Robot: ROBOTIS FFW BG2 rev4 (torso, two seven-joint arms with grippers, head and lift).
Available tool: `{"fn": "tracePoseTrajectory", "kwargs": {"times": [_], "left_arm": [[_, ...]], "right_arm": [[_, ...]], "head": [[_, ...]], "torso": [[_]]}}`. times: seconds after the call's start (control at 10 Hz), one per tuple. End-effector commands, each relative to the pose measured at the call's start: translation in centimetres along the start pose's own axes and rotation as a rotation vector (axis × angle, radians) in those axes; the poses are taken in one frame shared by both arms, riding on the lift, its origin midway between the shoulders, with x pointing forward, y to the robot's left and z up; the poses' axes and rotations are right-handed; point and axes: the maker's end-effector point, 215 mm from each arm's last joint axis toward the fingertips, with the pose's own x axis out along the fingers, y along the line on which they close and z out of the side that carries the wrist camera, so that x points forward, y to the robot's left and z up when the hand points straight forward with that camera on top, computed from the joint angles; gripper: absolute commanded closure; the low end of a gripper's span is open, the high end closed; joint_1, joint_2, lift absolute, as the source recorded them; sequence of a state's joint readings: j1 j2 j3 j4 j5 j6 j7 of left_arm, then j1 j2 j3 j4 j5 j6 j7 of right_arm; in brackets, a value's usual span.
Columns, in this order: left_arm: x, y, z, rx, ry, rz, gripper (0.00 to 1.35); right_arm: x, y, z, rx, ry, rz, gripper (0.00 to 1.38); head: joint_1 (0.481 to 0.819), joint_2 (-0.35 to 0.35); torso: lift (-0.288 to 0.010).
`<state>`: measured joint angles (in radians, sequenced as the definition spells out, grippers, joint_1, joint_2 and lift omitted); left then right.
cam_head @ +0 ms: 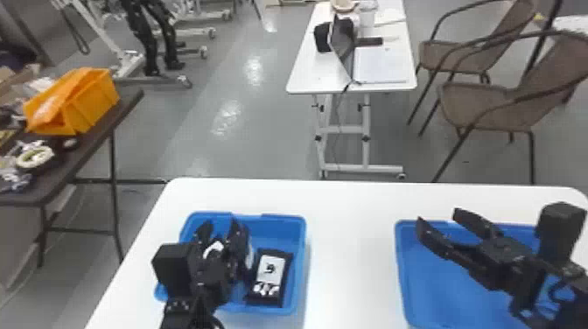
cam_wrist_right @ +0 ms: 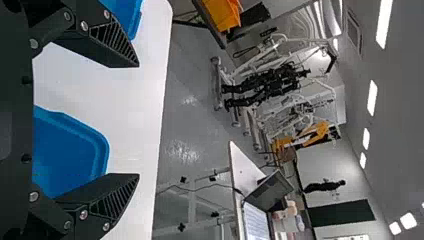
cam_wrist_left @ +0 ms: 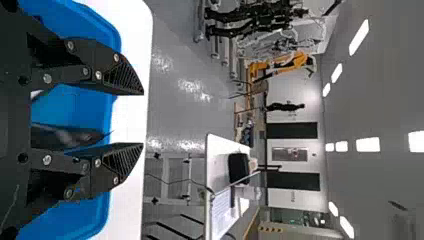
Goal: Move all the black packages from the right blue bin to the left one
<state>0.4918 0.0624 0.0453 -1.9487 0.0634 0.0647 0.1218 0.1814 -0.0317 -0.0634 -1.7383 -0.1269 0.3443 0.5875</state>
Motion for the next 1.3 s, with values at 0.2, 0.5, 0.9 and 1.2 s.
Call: {"fn": "tracePoseTrajectory", "kwargs": {"times": [0.2, 0.5, 0.9, 1.2], "left_arm": [[-4.9, -3.2, 3.3, -0.125, -0.073, -0.046, 0.24], [-7.1, -3.6, 2.9, -0.090, -0.045, -0.102, 0.24], [-9.9, -2.5, 2.1, 0.057, -0.058, -0.142, 0.47], [-9.6, -2.6, 1.8, 0.043, -0.035, -0.143, 0.45]], "right_arm": [[-6.1, -1.8, -2.7, -0.067, 0.006, -0.166, 0.25], [-13.5, -2.1, -5.2, -0.133, 0.071, -0.265, 0.25], [-17.5, -1.8, -5.3, -0.193, 0.080, -0.298, 0.25], [-17.1, -1.7, -4.7, -0.219, 0.067, -0.292, 0.25]], "head": [[0.695, 0.137], [0.695, 0.052], [0.695, 0.007], [0.695, 0.001]], "torso": [[-0.040], [-0.040], [-0.040], [-0.040]]}}
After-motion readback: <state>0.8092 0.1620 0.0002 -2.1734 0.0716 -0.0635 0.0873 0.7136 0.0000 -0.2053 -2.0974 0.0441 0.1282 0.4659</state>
